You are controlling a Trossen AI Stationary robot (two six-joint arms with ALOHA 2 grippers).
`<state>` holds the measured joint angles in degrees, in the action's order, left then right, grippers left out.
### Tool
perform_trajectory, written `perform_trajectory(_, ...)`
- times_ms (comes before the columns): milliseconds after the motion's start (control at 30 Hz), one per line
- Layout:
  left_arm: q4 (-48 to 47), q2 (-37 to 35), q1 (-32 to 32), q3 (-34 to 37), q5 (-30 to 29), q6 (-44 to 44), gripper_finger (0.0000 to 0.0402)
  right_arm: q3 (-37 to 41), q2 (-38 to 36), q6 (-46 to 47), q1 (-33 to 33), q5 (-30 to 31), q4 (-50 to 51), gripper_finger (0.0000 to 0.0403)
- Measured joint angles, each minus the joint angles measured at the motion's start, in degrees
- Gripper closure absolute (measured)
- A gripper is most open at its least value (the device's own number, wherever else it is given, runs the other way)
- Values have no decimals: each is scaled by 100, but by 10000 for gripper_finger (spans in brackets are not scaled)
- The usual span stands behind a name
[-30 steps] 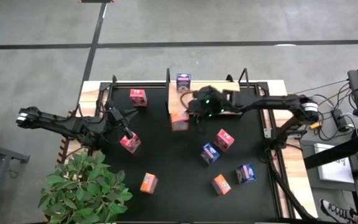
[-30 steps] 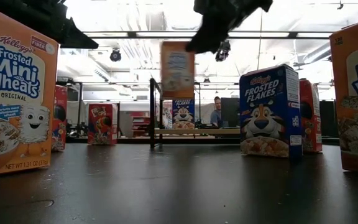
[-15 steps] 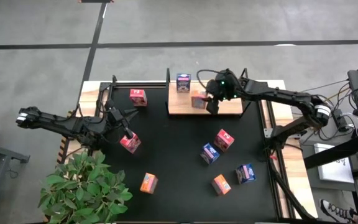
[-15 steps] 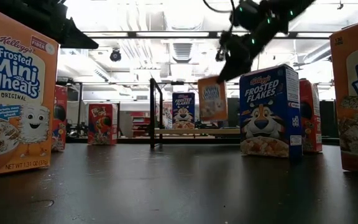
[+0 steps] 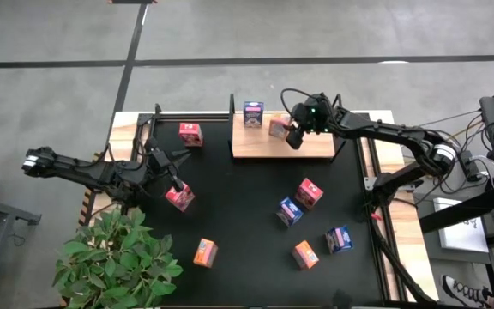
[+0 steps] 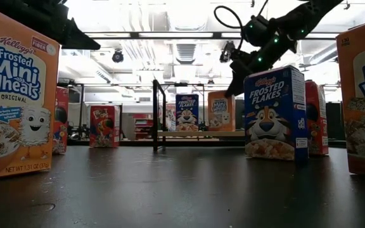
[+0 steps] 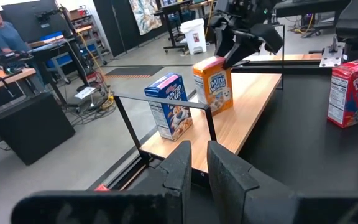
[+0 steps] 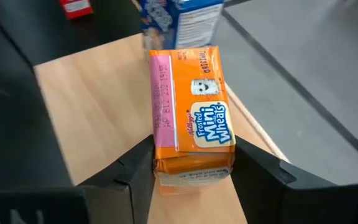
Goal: Stack cereal on shelf
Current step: Put the top left orange cereal box on the shelf
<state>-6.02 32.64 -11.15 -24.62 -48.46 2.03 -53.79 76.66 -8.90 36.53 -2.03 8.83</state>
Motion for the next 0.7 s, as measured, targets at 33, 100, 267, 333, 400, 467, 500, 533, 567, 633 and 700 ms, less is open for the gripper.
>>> perform_trajectory(33, 0, 0, -1, 0, 0, 1, 366, -2, 0, -7, 0, 28, 2, 217)
perform_trajectory(100, 0, 0, -1, 0, 2, 1, 366, -2, 0, -7, 0, 58, 14, 204)
perform_trajectory(267, 0, 0, -1, 0, 2, 4, 366, -65, -7, -7, 0, 60, 67, 179)
perform_trajectory(333, 0, 0, -1, 0, 1, 4, 366, -222, -7, -4, 0, 60, 264, 172)
perform_trajectory(400, 0, 0, 1, 0, 0, 4, 366, -446, -9, 58, 0, 62, 508, 167)
perform_trajectory(467, 0, 0, -1, 0, 1, 4, 366, -704, -13, 139, -30, 69, 786, 166)
perform_trajectory(500, 0, 0, 0, 0, 1, 4, 366, -835, -13, 144, -64, 82, 907, 167)
perform_trajectory(533, 0, 0, 1, 0, 1, 4, 366, -963, -14, 175, -111, 78, 1020, 169)
perform_trajectory(567, 0, 0, 1, 0, 1, 4, 366, -1080, -15, 208, -161, 75, 1106, 171)
perform_trajectory(633, 0, 0, 0, 0, 2, 4, 366, -1286, -17, 284, -314, 70, 1171, 179)
perform_trajectory(700, 0, 0, 1, 0, 0, 5, 366, -1402, -22, 262, -540, 77, 1167, 189)
